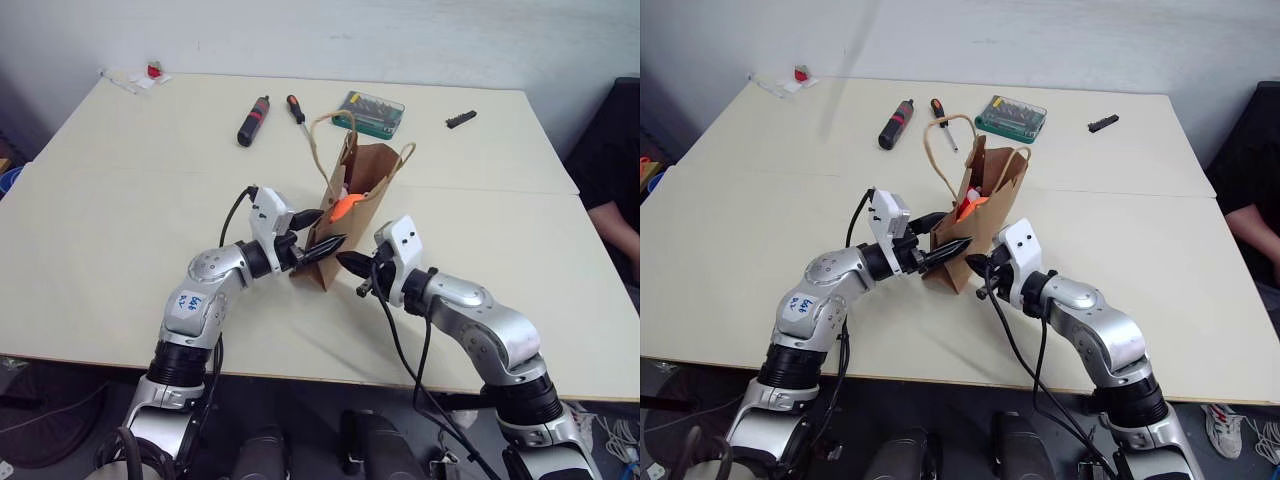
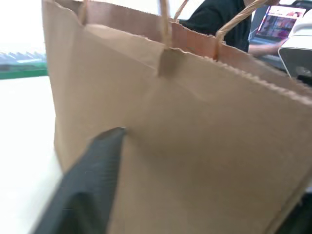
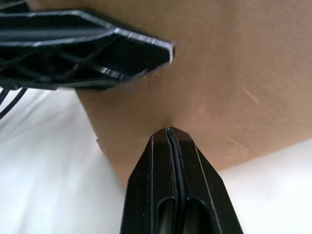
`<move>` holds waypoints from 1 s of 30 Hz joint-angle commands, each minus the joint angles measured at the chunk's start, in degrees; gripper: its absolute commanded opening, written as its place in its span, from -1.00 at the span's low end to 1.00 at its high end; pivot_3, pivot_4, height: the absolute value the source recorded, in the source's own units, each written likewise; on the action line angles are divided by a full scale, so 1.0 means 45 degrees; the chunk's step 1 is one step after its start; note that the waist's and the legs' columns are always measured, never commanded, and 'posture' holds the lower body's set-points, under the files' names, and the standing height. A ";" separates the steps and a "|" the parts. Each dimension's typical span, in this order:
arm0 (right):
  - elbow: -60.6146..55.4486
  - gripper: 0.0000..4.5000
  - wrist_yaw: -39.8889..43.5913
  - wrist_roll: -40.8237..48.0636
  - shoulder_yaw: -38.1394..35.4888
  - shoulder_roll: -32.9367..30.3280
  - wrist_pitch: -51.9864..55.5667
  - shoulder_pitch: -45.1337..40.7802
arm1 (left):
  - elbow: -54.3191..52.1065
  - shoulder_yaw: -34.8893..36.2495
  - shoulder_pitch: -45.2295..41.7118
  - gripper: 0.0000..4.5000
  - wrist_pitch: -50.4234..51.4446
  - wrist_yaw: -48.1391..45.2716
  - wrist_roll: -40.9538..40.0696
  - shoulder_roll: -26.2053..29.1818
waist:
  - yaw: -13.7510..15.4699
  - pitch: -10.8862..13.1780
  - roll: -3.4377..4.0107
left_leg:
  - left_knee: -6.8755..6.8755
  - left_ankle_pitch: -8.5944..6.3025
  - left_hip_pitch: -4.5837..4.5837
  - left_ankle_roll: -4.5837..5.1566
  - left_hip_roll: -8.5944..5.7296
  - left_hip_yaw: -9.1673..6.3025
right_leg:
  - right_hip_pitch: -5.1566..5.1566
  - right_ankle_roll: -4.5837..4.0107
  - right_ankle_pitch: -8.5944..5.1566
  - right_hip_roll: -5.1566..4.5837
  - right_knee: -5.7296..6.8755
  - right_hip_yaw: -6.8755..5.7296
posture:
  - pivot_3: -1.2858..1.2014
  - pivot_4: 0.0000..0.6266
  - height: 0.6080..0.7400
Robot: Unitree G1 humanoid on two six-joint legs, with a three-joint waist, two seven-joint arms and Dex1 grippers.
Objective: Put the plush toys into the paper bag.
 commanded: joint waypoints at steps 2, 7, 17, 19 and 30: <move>-0.0719 -1.00 0.0353 -0.0066 -0.0283 -0.0030 -0.0453 0.0188 | 0.0627 0.0077 -0.0476 -0.11 -0.0395 -0.0567 0.0045 0.0098 | 0.0006 0.0000 0.0000 | 0.0002 0.0001 0.0000 -0.0001 -0.0001 0.0000 | 0.0000 0.0000 0.0000 -0.0001 0.0001 0.0000 | 0.03 -0.52 1.00; -0.1678 -1.00 0.0521 0.0101 -0.0977 -0.0348 -0.0623 0.0663 | 0.0979 0.0347 -0.0929 -0.81 -0.0327 -0.2052 -0.0958 -0.0092 | 0.0029 0.0000 0.0000 | 0.0008 -0.0001 -0.0005 0.0001 -0.0007 -0.0001 | 0.0001 0.0000 0.0000 -0.0003 0.0001 -0.0004 | 0.03 -0.52 1.00; -0.8201 0.04 0.2944 0.5430 -1.1418 -0.4570 0.0746 0.8215 | 0.4586 -0.0812 -0.3841 -1.00 -0.0499 -0.8278 -0.1503 0.0165 | 0.0380 -0.0002 -0.0004 | 0.0009 -0.0012 -0.0005 0.0016 -0.0025 -0.0025 | 0.0047 0.0008 0.0003 0.0017 -0.0047 -0.0039 | 0.03 -0.52 1.00; -0.8173 0.31 0.3391 0.6060 -1.3157 -0.4918 0.0759 0.9465 | 0.5821 -0.1057 -0.4495 -1.00 -0.1340 -0.9093 -0.1055 -0.0038 | 0.0333 -0.0001 -0.0009 | 0.0014 -0.0017 0.0033 0.0025 -0.0017 -0.0017 | 0.0094 0.0023 0.0011 0.0033 -0.0075 -0.0027 | 0.03 -0.52 1.00; -0.8050 0.98 0.4064 0.7067 -1.6037 -0.4713 0.0127 1.3048 | 1.2003 -0.1656 -0.7021 -1.00 -0.5732 -1.2055 0.1251 -0.0779 | 0.0269 0.0005 -0.0019 | 0.0002 -0.0100 0.0102 0.0114 0.0014 -0.0026 | 0.0124 0.0040 0.0022 0.0141 -0.0158 0.0107 | 0.03 -0.52 1.00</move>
